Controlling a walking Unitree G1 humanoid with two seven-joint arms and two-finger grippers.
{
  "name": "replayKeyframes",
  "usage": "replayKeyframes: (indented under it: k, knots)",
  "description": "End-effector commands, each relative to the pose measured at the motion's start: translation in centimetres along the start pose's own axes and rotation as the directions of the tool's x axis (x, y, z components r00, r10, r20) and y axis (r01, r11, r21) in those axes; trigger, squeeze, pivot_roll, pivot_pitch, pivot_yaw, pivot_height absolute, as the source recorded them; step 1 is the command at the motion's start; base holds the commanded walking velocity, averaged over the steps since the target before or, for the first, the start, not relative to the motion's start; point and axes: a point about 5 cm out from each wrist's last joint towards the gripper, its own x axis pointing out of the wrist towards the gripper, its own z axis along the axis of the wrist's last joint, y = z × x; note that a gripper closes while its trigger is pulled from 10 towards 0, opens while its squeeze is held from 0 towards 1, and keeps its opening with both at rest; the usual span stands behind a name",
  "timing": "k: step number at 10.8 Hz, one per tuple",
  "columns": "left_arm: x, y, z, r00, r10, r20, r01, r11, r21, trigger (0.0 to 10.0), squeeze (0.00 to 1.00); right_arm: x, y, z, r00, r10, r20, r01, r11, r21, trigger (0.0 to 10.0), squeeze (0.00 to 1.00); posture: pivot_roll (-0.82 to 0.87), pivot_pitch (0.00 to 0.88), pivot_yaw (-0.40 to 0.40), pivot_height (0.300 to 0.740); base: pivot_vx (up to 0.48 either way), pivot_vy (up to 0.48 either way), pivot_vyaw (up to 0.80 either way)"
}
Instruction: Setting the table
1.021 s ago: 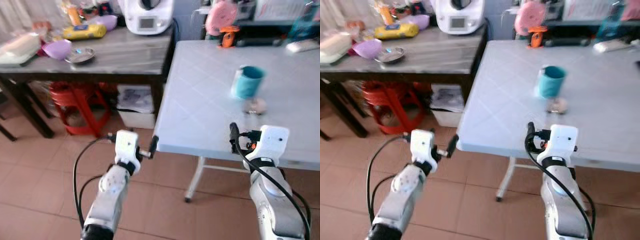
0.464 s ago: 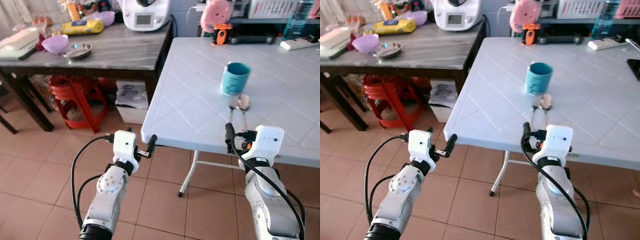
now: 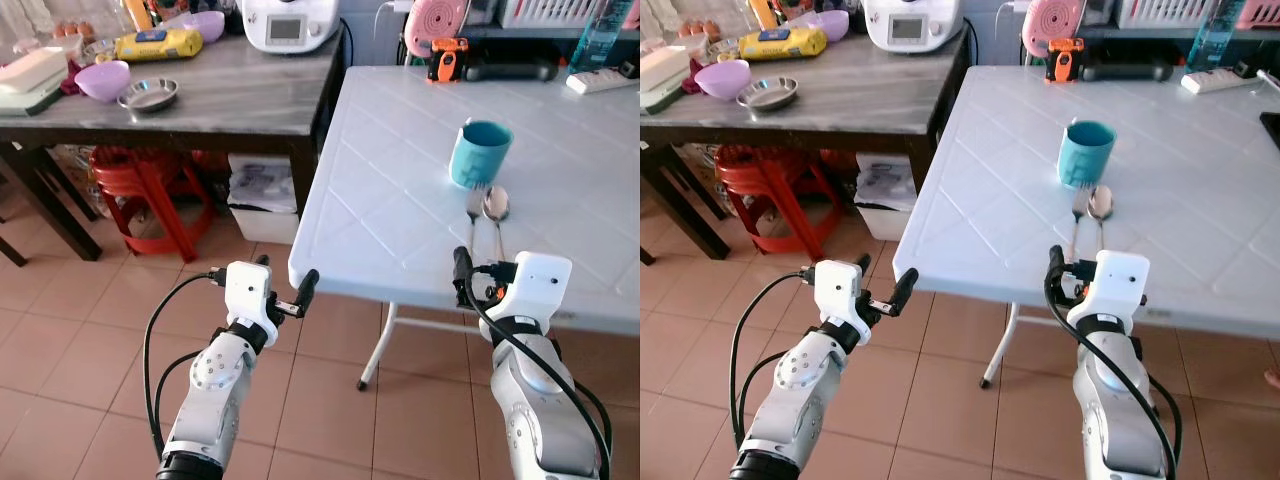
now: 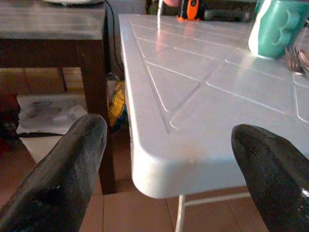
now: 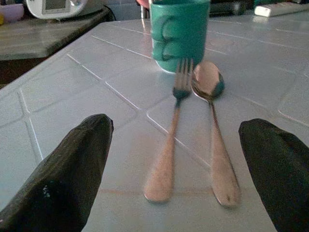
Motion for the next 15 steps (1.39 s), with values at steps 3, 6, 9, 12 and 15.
replayKeyframes:
  k: [3, 6, 9, 12, 15]
  knots:
    - [-0.1, -0.1, 0.2, 1.000, -0.015, 0.012, 0.015, 1.000, 0.000, 10.0, 0.00, -0.1, 0.2, 0.4, 1.000, 0.011, 0.013, -0.011, 1.000, -0.006, 10.0, 0.00, -0.17, 0.093, 0.086, 0.740, 0.330, 0.000, 0.00]
    - [-0.1, -0.1, 0.3, 1.000, -0.026, 0.013, 0.026, 1.000, -0.005, 10.0, 0.00, 0.0, 0.2, 0.4, 1.000, 0.009, 0.012, -0.009, 1.000, -0.009, 10.0, 0.00, -0.17, 0.091, 0.087, 0.740, 0.354, 0.000, 0.00]
    - [-0.3, -0.2, 0.1, 1.000, -0.031, 0.003, 0.031, 1.000, -0.002, 10.0, 0.00, -0.2, 0.2, 0.2, 1.000, 0.008, 0.007, -0.008, 1.000, -0.011, 10.0, 0.00, -0.17, 0.094, 0.087, 0.740, 0.345, 0.000, 0.00]
    - [-0.3, -0.1, -0.1, 0.999, -0.034, -0.010, 0.034, 0.999, -0.007, 10.0, 0.00, -0.3, 0.4, 0.1, 1.000, 0.009, 0.001, -0.009, 1.000, -0.003, 10.0, 0.00, -0.16, 0.096, 0.090, 0.740, 0.225, 0.000, 0.00]
    - [-0.8, -0.4, -0.8, 0.996, -0.072, -0.056, 0.072, 0.997, -0.004, 10.0, 0.00, -0.4, 0.5, 0.0, 1.000, 0.009, -0.005, -0.009, 1.000, 0.003, 10.0, 0.00, -0.17, 0.098, 0.093, 0.740, 0.000, 0.000, 0.00]
